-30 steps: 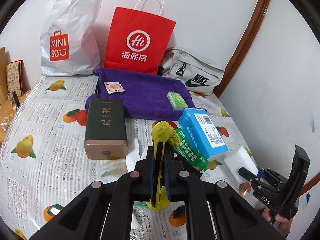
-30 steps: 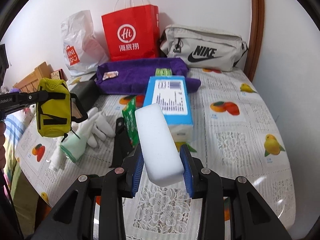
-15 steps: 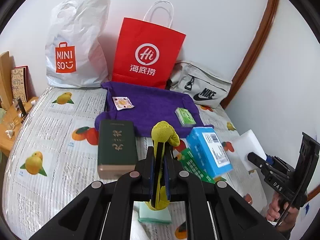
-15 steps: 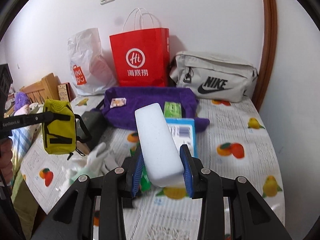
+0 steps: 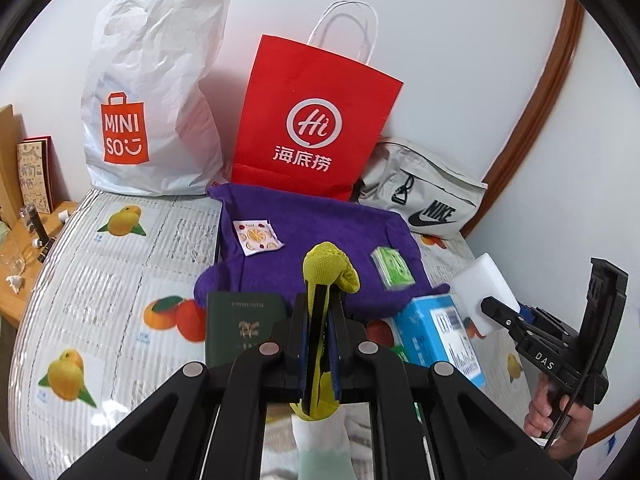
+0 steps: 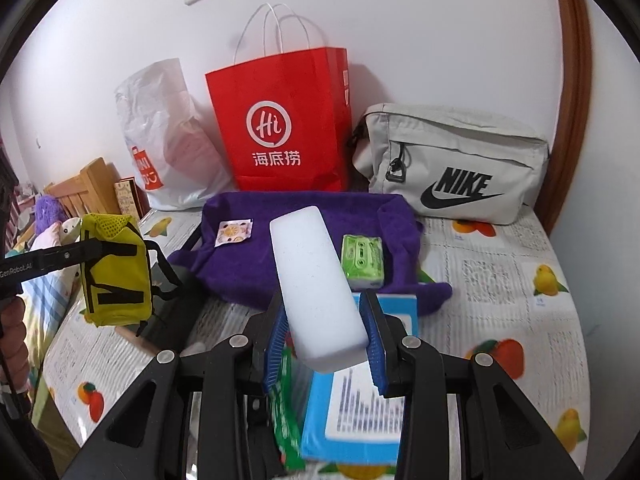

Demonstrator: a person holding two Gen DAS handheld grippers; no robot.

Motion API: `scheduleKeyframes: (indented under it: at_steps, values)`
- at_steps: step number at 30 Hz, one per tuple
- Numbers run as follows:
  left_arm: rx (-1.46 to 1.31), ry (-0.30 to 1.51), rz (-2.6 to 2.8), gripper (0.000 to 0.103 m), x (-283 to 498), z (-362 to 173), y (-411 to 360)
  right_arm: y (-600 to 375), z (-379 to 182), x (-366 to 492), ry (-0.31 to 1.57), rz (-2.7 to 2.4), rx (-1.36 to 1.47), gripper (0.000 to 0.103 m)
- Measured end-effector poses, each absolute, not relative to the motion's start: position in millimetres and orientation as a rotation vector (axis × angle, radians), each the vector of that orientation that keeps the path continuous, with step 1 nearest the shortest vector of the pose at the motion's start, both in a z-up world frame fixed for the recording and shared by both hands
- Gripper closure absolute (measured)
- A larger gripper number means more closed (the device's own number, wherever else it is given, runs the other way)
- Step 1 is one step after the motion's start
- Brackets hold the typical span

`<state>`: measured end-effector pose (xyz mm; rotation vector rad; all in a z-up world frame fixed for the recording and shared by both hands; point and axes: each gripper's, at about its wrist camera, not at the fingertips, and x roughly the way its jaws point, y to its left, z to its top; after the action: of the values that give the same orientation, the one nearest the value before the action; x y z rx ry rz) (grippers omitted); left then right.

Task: Organize soft objects
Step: 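Carry the yellow pouch and white sponge over the purple towel with both tools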

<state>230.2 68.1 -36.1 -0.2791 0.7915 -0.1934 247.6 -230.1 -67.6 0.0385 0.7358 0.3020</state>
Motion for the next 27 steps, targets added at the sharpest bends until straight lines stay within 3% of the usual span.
scheduleKeyframes:
  at_steps: [27]
  values:
    - [-0.295, 0.885, -0.216, 0.094, 367.5, -80.2, 64.6, -222.2, -116.0, 415.4, 0.834, 0.272, -0.057, 0.067]
